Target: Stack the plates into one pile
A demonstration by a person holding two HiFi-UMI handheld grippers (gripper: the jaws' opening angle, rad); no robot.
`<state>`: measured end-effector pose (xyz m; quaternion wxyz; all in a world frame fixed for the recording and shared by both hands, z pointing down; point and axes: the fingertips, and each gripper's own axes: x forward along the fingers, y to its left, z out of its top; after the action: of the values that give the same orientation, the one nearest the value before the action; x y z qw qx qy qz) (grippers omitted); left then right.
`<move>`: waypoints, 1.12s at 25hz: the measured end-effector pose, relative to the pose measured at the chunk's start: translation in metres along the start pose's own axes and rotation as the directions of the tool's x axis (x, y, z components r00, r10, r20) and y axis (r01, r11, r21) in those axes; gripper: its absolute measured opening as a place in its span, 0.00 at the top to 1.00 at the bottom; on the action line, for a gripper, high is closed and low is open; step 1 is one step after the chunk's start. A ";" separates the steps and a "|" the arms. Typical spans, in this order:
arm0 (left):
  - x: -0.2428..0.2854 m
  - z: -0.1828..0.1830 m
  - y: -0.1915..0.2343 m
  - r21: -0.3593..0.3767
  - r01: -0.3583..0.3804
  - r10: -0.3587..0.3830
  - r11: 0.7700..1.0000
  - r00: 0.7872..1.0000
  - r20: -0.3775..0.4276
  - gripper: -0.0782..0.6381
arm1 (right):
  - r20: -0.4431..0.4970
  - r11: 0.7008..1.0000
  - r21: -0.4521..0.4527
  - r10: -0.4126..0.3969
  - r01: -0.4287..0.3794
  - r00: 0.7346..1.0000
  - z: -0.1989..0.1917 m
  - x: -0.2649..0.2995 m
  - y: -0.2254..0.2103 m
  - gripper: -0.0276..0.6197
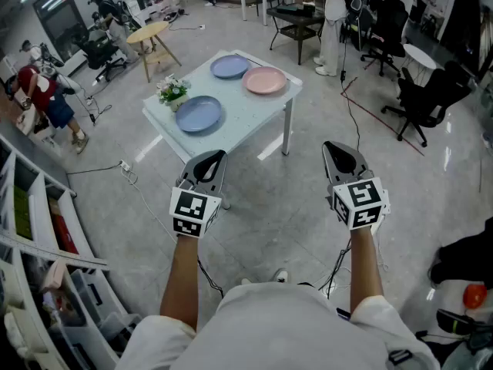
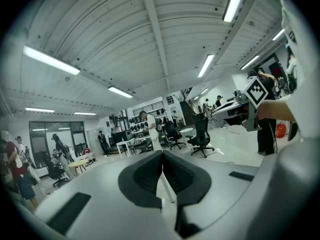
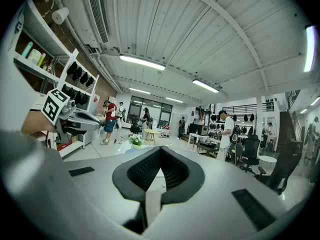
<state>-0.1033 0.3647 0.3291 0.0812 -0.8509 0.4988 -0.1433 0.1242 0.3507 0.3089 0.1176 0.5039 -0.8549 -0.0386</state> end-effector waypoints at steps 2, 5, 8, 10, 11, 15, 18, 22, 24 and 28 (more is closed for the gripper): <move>0.007 0.000 -0.005 0.003 -0.006 0.006 1.000 1.000 -0.003 0.87 | 0.009 1.000 -0.003 0.002 -0.002 1.000 -0.003 0.001 -0.009 0.94; 0.018 -0.001 -0.011 -0.006 -0.020 0.020 1.000 1.000 -0.005 0.87 | 0.033 1.000 -0.004 -0.007 0.007 0.999 -0.007 0.003 -0.026 0.94; 0.025 -0.007 -0.015 -0.032 -0.042 0.041 0.999 0.999 -0.020 0.87 | 0.018 1.000 -0.009 0.022 -0.022 1.000 -0.016 0.010 -0.037 0.94; 0.030 -0.012 -0.015 -0.043 -0.052 0.050 0.998 0.998 -0.036 0.87 | 0.026 0.999 0.008 0.042 -0.042 0.999 -0.017 0.015 -0.042 0.94; 0.033 -0.013 -0.015 -0.044 -0.052 0.050 0.998 0.998 -0.043 0.87 | 0.040 0.998 0.029 0.049 -0.050 0.998 -0.016 0.017 -0.045 0.94; 0.054 -0.016 -0.004 -0.031 -0.055 0.053 0.998 0.997 -0.050 0.87 | 0.076 0.994 0.091 0.055 -0.062 0.996 -0.012 0.038 -0.061 0.94; 0.074 -0.023 0.013 -0.036 -0.066 0.064 0.997 0.997 -0.050 0.87 | 0.054 0.993 0.087 0.069 -0.074 0.996 -0.021 0.068 -0.067 0.94; 0.109 -0.038 0.048 -0.039 -0.071 0.068 0.997 0.996 -0.053 0.87 | 0.036 0.994 0.072 0.080 -0.083 0.996 -0.027 0.121 -0.072 0.94; 0.131 -0.048 0.074 -0.046 -0.078 0.075 0.996 0.996 -0.053 0.87 | 0.033 0.994 0.061 0.087 -0.089 0.996 -0.025 0.153 -0.074 0.94; 0.176 -0.060 0.134 -0.064 -0.098 0.095 0.993 0.994 -0.052 0.87 | 0.023 0.993 0.035 0.111 -0.112 0.994 -0.012 0.222 -0.077 0.94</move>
<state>-0.1517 0.1458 0.3771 0.0473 -0.8243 0.5457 -0.1432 0.0897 0.1202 0.3423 0.1013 0.4570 -0.8834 -0.0219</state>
